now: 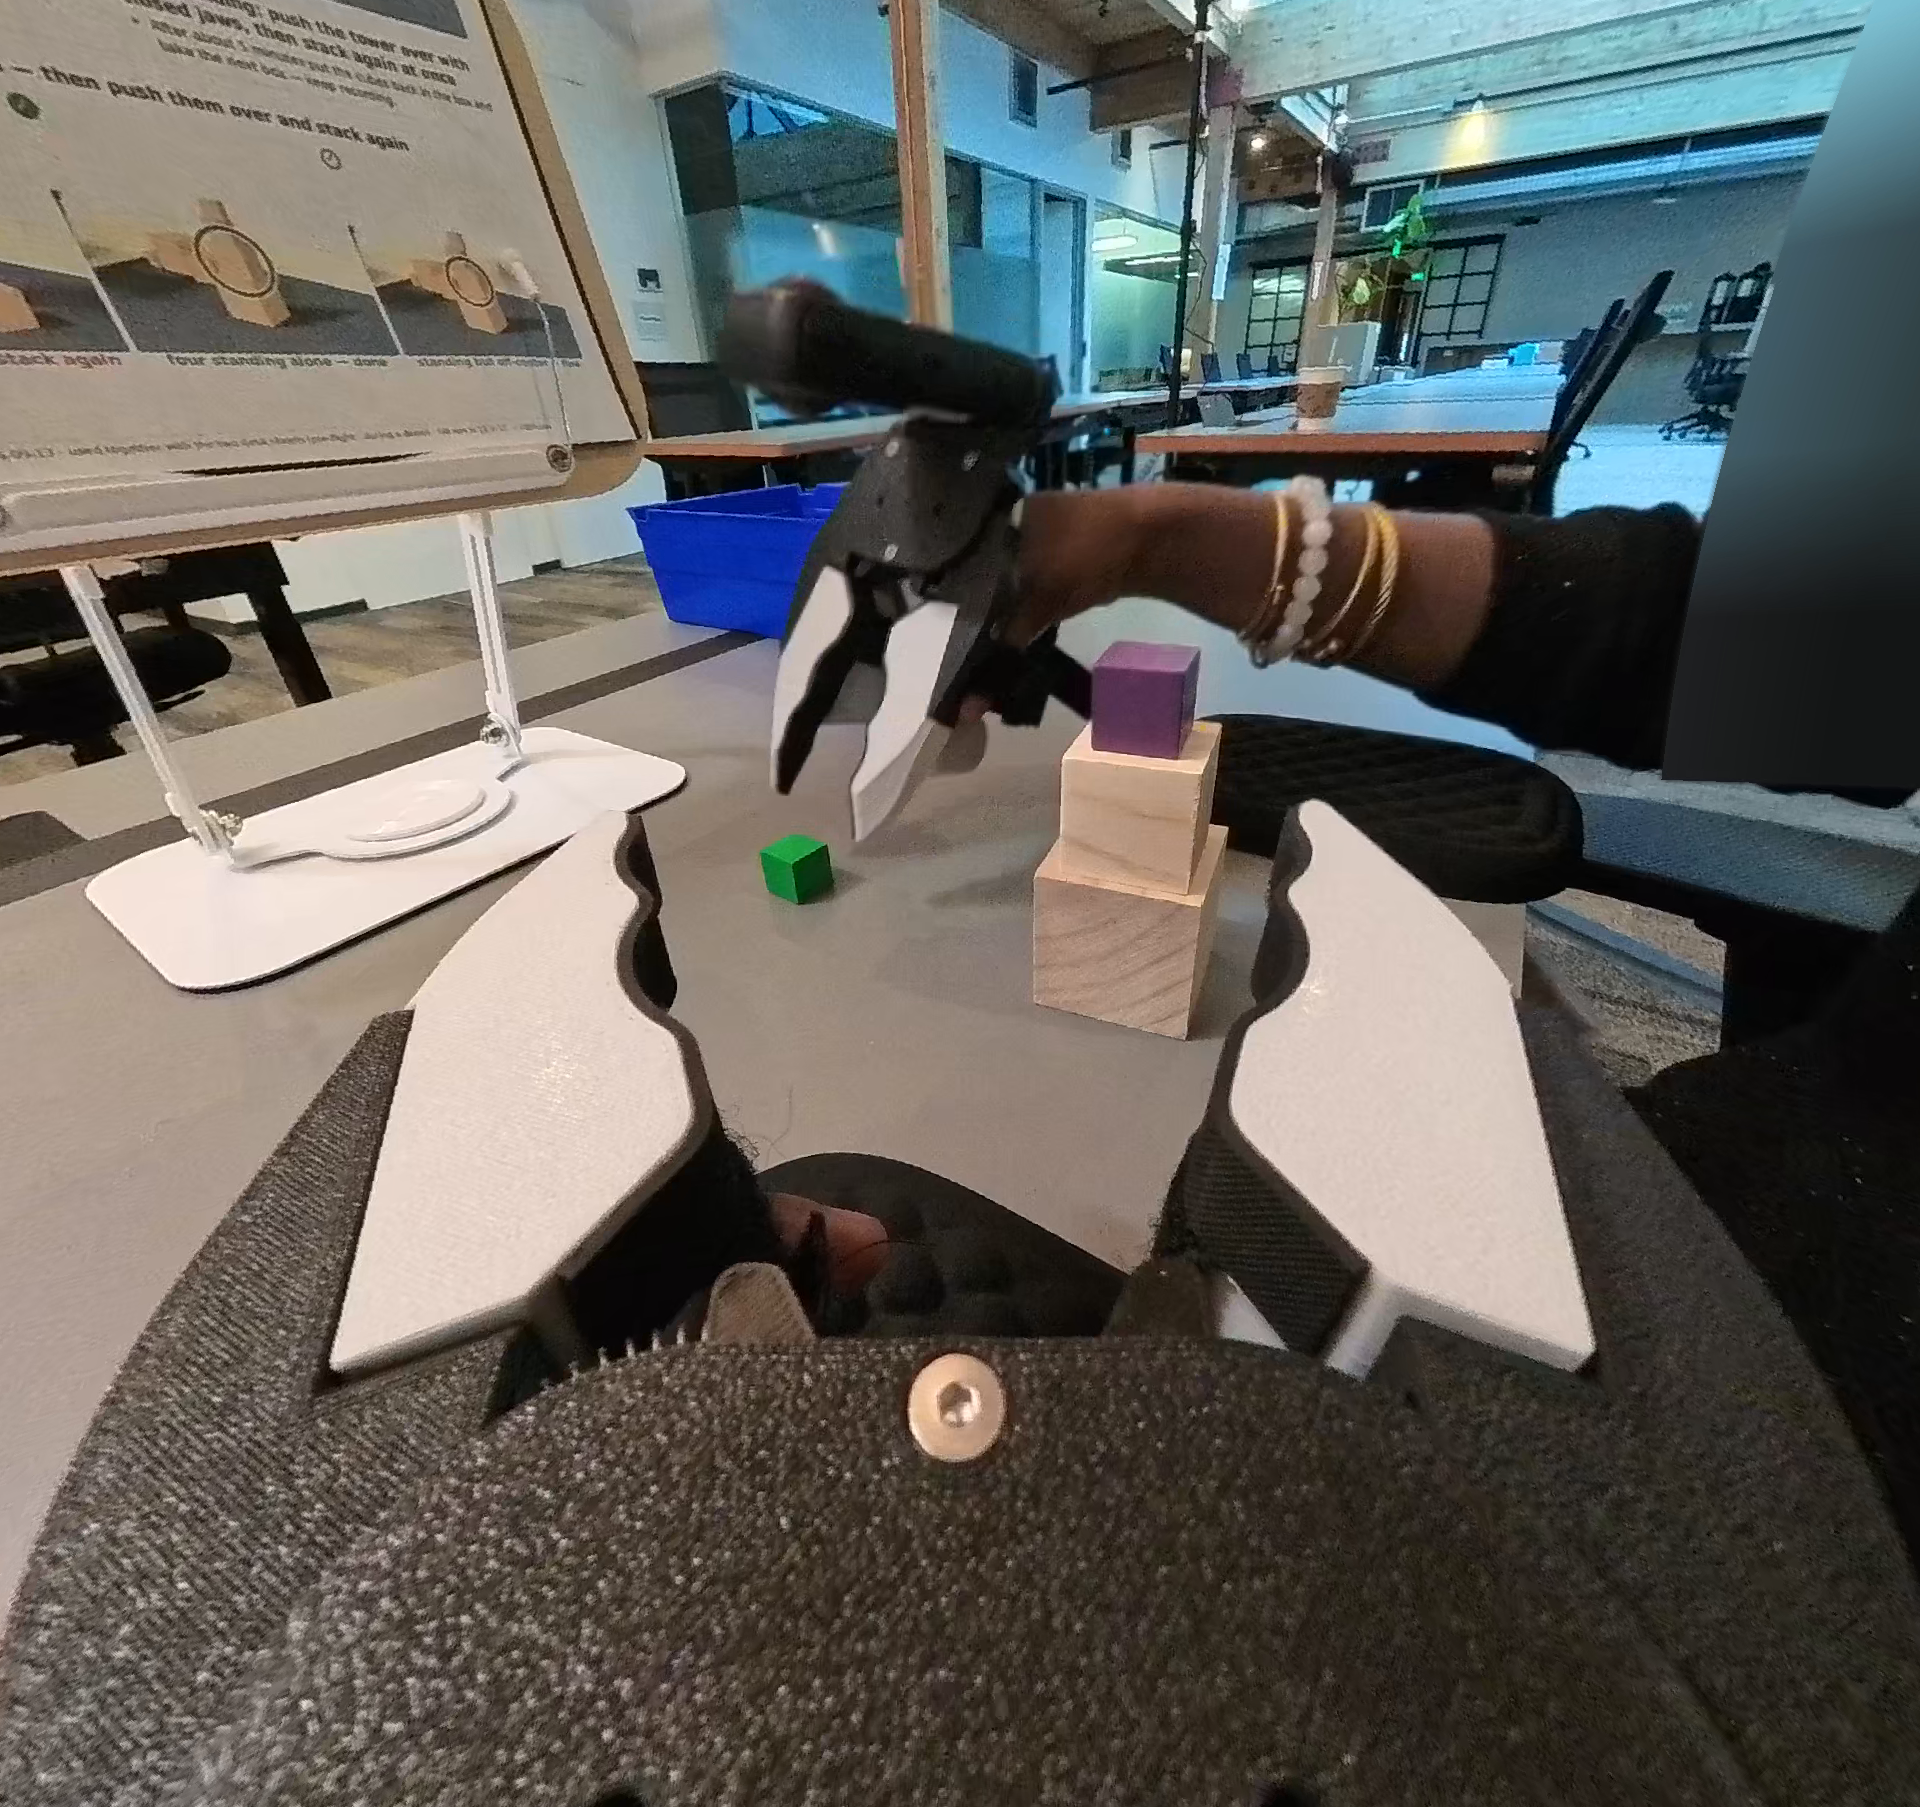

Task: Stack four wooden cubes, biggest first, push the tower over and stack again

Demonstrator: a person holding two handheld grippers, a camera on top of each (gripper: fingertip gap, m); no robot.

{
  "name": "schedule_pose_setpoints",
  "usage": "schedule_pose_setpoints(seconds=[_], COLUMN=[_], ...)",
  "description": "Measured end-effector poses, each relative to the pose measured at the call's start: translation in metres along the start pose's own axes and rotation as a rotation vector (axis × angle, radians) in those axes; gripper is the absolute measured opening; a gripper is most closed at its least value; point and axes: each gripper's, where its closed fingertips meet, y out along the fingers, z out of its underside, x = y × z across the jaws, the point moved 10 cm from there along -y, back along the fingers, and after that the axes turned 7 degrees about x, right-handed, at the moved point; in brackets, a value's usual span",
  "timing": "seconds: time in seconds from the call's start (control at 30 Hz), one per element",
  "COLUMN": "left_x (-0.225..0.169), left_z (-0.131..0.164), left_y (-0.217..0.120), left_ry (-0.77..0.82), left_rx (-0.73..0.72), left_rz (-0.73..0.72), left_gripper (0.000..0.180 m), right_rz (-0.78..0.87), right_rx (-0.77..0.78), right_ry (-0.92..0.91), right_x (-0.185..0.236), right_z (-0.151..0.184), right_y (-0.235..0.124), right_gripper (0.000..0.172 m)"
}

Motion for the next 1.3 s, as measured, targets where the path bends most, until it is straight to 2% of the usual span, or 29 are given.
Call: schedule_pose_setpoints(seconds=[0.43,0.53,0.6,0.7,0.83,1.13,1.3], left_x=[0.000,0.000,0.000,0.000,-0.001,-0.001,-0.001], left_z=[0.000,0.000,0.000,0.000,0.000,0.000,0.000], left_y=[-0.001,-0.001,-0.001,-0.001,-0.001,0.000,0.000], left_ry=[-0.005,-0.003,-0.007,-0.007,0.002,0.006,0.005], left_rx=[-0.005,-0.007,-0.008,-0.008,-0.004,-0.002,0.001], left_rz=[0.001,0.001,0.001,0.002,0.002,0.002,0.002], left_gripper=[0.110,0.110,0.110,0.110,0.111,0.111,0.110], right_rz=[-0.057,-0.063,-0.063,-0.054,-0.042,-0.116,-0.184], right_rx=[0.041,0.022,0.028,-0.013,-0.066,-0.137,-0.103], right_ry=[-0.058,-0.062,-0.064,-0.063,-0.073,-0.176,-0.227], right_x=[-0.007,-0.007,-0.008,-0.008,0.002,0.055,0.090], right_z=[-0.004,-0.004,-0.004,-0.007,-0.014,-0.018,-0.022], right_y=[0.033,0.034,0.032,0.018,-0.018,-0.105,-0.117], right_gripper=[0.040,0.022,0.022,0.022,0.022,0.022,0.022])
